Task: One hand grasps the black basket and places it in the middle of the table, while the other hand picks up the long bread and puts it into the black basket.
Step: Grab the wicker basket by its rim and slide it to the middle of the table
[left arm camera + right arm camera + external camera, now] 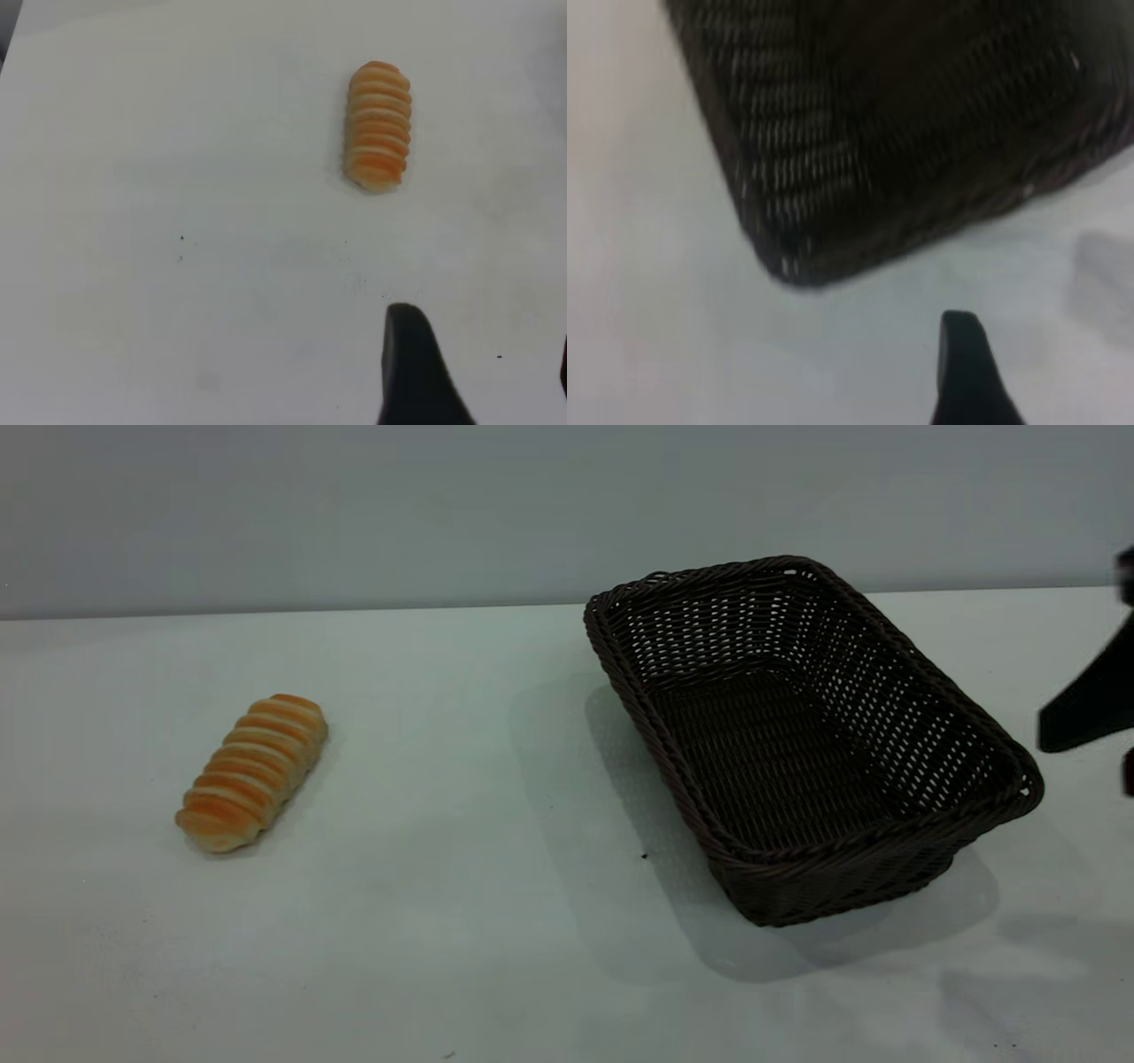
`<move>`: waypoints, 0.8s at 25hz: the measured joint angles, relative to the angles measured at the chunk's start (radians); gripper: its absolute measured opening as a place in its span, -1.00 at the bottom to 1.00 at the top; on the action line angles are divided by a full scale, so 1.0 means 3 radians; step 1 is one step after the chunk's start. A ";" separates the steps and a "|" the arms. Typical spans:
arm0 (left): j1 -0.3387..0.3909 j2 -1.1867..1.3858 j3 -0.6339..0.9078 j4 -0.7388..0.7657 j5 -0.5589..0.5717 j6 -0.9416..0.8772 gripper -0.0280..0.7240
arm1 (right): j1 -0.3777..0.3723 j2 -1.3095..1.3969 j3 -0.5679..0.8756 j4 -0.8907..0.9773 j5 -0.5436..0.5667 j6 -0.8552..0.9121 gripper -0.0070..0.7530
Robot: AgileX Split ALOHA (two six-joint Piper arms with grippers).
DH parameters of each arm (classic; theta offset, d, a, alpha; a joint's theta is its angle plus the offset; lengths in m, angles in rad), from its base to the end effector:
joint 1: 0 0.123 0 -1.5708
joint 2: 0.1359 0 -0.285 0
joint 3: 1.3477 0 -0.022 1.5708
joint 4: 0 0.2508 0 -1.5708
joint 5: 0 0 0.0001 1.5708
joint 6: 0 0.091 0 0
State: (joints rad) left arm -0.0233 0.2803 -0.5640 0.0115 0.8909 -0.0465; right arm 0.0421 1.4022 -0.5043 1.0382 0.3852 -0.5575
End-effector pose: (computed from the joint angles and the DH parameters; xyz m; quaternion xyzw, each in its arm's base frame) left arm 0.0440 -0.0002 0.3043 -0.0092 0.8651 -0.0118 0.5014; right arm 0.2234 0.0390 0.1681 0.1464 0.9381 0.2187 0.2250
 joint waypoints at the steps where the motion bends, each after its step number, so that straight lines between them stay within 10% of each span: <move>1: 0.0000 0.0000 0.0000 0.0000 0.0003 0.0000 0.22 | 0.0000 0.0096 -0.0003 0.0190 -0.0059 -0.0071 0.27; 13: 0.0000 0.0000 0.0000 0.0000 0.0013 0.0000 0.22 | 0.0000 0.0992 -0.0025 0.2287 -0.0142 -0.1669 0.27; 20: 0.0000 0.0000 0.0000 0.0000 0.0008 -0.0003 0.22 | 0.0000 0.1371 -0.0221 0.2507 -0.0059 -0.1836 0.27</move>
State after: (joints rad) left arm -0.0233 0.2803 -0.5640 0.0115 0.8934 -0.0474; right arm 0.0421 1.8136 -0.5705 1.7903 0.3676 -1.1083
